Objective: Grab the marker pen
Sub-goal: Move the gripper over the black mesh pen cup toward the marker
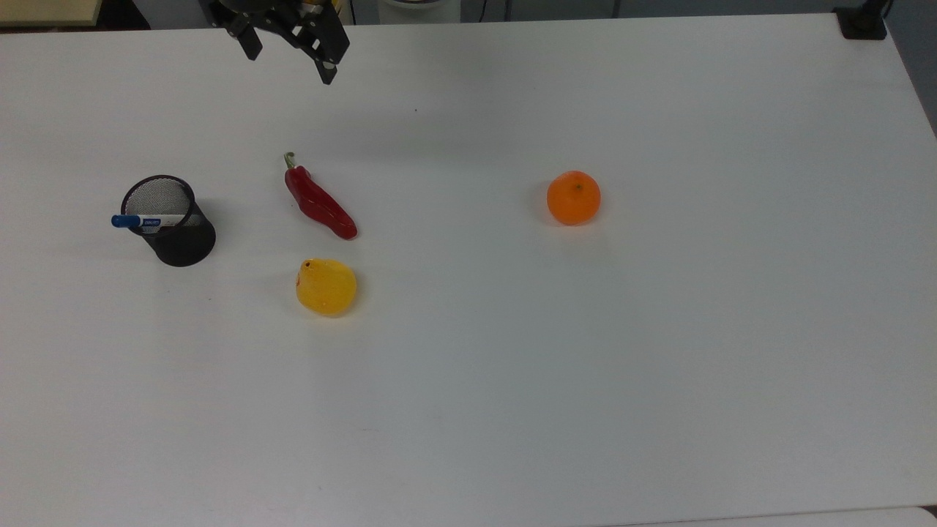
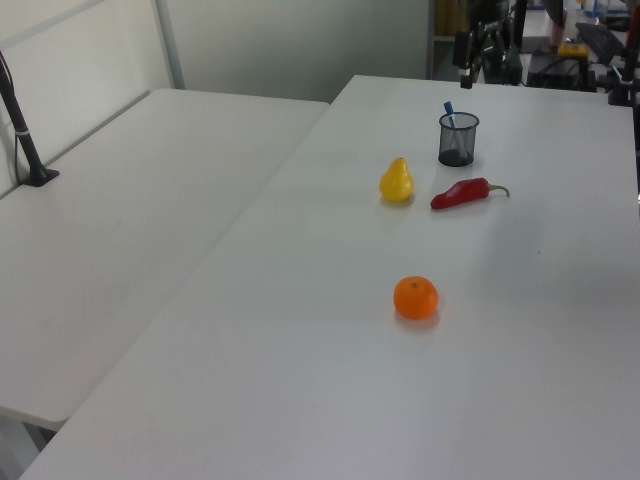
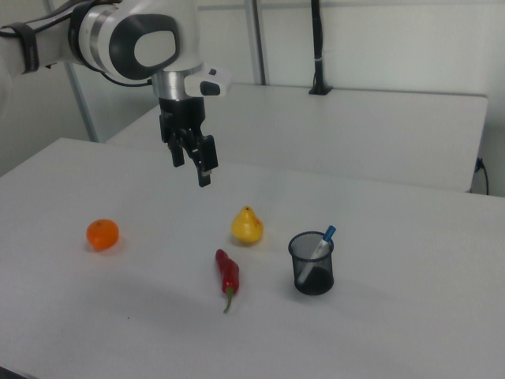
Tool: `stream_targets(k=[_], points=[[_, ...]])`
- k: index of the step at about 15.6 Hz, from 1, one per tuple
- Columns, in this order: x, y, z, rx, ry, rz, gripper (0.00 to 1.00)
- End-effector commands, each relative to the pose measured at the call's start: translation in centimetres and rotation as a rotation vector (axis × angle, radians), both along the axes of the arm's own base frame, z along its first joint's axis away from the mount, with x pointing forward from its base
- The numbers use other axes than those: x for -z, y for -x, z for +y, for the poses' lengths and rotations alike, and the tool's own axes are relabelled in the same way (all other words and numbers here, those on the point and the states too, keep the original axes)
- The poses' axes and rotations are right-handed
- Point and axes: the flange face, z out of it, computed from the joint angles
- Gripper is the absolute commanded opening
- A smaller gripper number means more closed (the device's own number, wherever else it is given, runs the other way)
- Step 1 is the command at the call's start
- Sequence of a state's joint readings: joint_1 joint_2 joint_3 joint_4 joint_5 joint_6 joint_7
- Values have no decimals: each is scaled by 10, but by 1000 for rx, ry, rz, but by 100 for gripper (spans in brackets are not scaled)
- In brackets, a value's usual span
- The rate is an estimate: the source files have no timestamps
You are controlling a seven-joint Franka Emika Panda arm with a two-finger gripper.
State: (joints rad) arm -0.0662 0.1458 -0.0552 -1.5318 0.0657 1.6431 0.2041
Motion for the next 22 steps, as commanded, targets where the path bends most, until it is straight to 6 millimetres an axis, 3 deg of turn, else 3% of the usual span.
stream_targets(k=[1, 9, 17, 22], points=[[-3, 11, 1, -9, -16, 12, 100], [-3, 9, -8, 1, -13, 0, 100], [-4, -3, -59, 87, 13, -127, 100], [5, -16, -98, 146, 52, -224, 100]])
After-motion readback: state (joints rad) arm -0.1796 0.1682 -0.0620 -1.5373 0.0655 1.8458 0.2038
